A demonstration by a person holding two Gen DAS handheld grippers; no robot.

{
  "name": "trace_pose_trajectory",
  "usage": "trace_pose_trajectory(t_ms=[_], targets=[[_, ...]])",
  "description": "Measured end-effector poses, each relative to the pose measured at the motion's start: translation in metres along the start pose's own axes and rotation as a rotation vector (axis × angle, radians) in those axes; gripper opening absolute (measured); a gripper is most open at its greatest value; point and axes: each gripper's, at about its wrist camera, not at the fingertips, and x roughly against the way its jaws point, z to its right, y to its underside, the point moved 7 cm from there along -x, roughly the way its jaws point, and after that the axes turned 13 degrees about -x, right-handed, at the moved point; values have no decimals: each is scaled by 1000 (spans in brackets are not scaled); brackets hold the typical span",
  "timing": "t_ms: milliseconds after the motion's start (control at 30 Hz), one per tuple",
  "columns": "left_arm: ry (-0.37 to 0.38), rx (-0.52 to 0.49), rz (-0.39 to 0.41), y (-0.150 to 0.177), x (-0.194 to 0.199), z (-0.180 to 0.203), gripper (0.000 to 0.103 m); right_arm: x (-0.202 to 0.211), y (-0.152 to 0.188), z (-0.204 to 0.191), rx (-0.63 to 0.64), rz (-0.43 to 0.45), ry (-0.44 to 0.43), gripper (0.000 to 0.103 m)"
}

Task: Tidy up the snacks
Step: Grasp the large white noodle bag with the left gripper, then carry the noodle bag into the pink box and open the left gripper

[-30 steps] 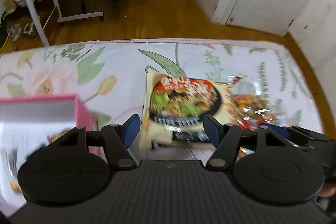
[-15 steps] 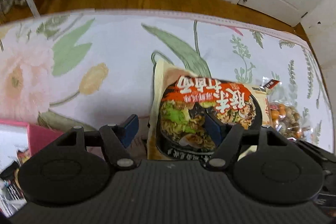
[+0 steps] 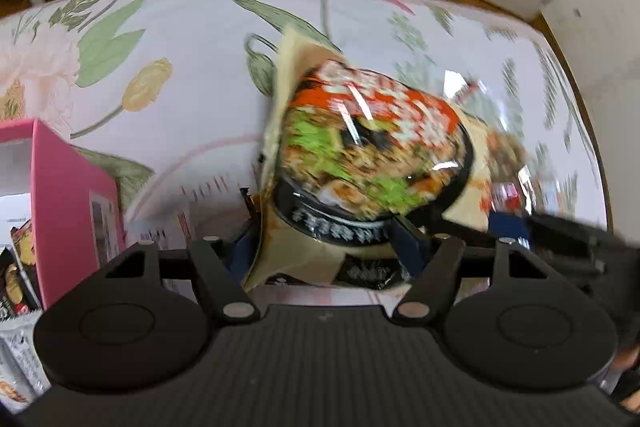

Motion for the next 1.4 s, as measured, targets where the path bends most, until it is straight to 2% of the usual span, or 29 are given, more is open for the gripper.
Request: trace_pose_trajectory(t_ms=[100,233,433,567,733,867,967,1133,1267,1400], targets=[[-1,-40,-38,19,9,17,68,10,17,-3,16,-22,11,42],[-29,-91,-57,42,25,32,68,25,42,-6,20,-52,3,41],[-30,-142,-93,73,57,53,68,60,75,-21,50,-80,-16,40],[-31,-167,-88,93,86,61,68,83,92,-37,80,-92,-37,39],[-49,-143,-55,111,124,56,68,97,101,-71,136,-87,-58,39],[-76,-130,-8,122,161,39,68,101,103,-108,189,-76,-104,39],[-93,-83,22,131,191,12,68,96,103,-142,233,-71,-148,39],[-130,0,79,141,230,-42,68,77,98,-197,318,-56,-202,31],[-183,50,125,147,250,-83,68,50,91,-234,372,-55,-246,30],[-238,99,137,152,250,-125,68,11,90,-261,418,-87,-258,30]])
